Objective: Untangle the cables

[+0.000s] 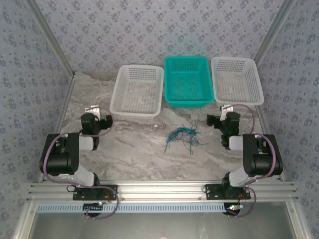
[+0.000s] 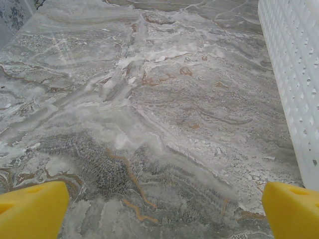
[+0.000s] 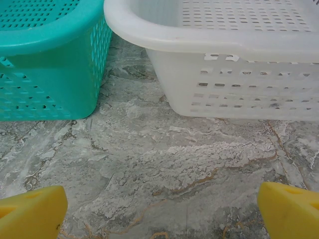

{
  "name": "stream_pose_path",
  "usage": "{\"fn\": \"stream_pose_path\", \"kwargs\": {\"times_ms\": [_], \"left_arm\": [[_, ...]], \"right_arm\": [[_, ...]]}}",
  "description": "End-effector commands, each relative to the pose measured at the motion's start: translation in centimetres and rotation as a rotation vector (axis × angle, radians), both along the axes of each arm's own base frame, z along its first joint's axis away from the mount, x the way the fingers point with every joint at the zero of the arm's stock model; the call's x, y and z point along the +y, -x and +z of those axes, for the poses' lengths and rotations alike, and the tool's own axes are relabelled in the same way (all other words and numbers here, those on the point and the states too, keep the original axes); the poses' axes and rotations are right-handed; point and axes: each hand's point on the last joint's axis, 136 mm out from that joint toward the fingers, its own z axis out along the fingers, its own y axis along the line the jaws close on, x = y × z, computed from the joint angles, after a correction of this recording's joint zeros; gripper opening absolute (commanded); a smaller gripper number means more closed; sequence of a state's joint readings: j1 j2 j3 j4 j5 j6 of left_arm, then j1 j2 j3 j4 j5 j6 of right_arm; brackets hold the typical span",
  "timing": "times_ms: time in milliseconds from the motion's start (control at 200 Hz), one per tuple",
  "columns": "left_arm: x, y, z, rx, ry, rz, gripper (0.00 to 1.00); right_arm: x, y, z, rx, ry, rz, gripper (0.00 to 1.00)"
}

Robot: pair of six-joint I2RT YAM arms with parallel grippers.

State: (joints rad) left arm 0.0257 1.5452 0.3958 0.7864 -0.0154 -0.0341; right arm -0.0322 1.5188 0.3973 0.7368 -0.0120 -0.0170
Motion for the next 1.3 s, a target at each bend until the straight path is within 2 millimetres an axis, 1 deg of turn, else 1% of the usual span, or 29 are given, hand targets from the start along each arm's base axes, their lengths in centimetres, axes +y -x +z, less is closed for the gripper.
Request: {"fn": "stream_pose_path", "kwargs": {"times_ms": [0, 210, 540, 755, 834, 844, 869, 874, 904, 944, 979, 999, 1034, 1079, 1109, 1159, 1214, 1294], "left_arm": [[0.0, -0.8, 1.6, -0.053, -0.01, -0.001, 0.99], [0.1, -0.8, 1.7, -0.054, -0.008, 0.001, 0.99], [0.1, -0.8, 1.6, -0.053, -0.007, 0.001, 0.99], [0.1, -0.8, 1.6, -0.054, 0.004, -0.003, 0.99], [0.1, -0.8, 1.7, -0.057, 0.002, -0.003, 0.99], [0.1, -0.8, 1.7, -0.057, 0.002, -0.004, 0.99], [0.1, -0.8, 1.7, -0.056, 0.004, -0.003, 0.99], [0.1, -0.8, 1.7, -0.056, 0.003, -0.004, 1.0], [0.1, -0.8, 1.7, -0.057, 0.003, -0.003, 0.99], [0.3, -0.7, 1.8, -0.061, 0.002, 0.005, 0.99], [0.5, -0.5, 2.2, -0.072, 0.0, 0.021, 0.99], [0.6, -0.3, 2.4, -0.082, 0.0, 0.027, 0.99], [0.8, 0.0, 3.0, -0.103, -0.005, 0.042, 0.99], [1.1, 0.7, 4.1, -0.133, -0.017, 0.072, 0.99], [1.3, 1.3, 4.7, -0.13, -0.02, 0.095, 0.99], [1.4, 2.2, 6.0, -0.11, -0.013, 0.124, 0.99], [1.5, 3.3, 7.4, -0.076, 0.015, 0.157, 0.99], [1.1, 5.2, 9.5, -0.057, 0.068, 0.187, 0.99]], "right_arm": [[-0.3, -0.7, 1.4, -0.037, 0.024, -0.007, 1.0], [-0.2, -0.7, 1.3, -0.035, 0.023, -0.005, 1.0], [-0.7, -0.7, 1.3, -0.034, -0.004, -0.009, 1.0], [-0.5, -0.6, 1.5, -0.042, 0.019, -0.02, 1.0], [-1.2, -0.2, 2.6, -0.029, 0.066, -0.091, 1.0], [-1.3, -0.3, 3.1, -0.034, 0.069, -0.104, 1.0], [-1.7, 0.1, 3.5, -0.003, 0.077, -0.144, 1.0], [-1.8, 0.0, 3.9, -0.008, 0.076, -0.154, 1.0], [-2.5, 0.8, 4.5, 0.029, 0.04, -0.224, 1.0], [-3.5, 1.7, 5.9, 0.052, -0.033, -0.326, 1.0], [-4.0, 2.6, 7.0, 0.064, -0.157, -0.428, 1.0], [-4.0, 3.1, 7.5, 0.073, -0.209, -0.458, 1.0], [-3.5, 3.8, 8.2, 0.101, -0.292, -0.477, 1.0], [-2.2, 4.5, 8.7, 0.138, -0.399, -0.478, 1.0], [-0.9, 4.9, 8.8, 0.162, -0.47, -0.461, 1.0], [1.9, 5.4, 9.2, 0.207, -0.55, -0.357, 1.0], [4.6, 6.4, 9.5, 0.257, -0.577, -0.263, 1.0], [6.9, 8.2, 9.6, 0.318, -0.537, -0.214, 1.0]]}}
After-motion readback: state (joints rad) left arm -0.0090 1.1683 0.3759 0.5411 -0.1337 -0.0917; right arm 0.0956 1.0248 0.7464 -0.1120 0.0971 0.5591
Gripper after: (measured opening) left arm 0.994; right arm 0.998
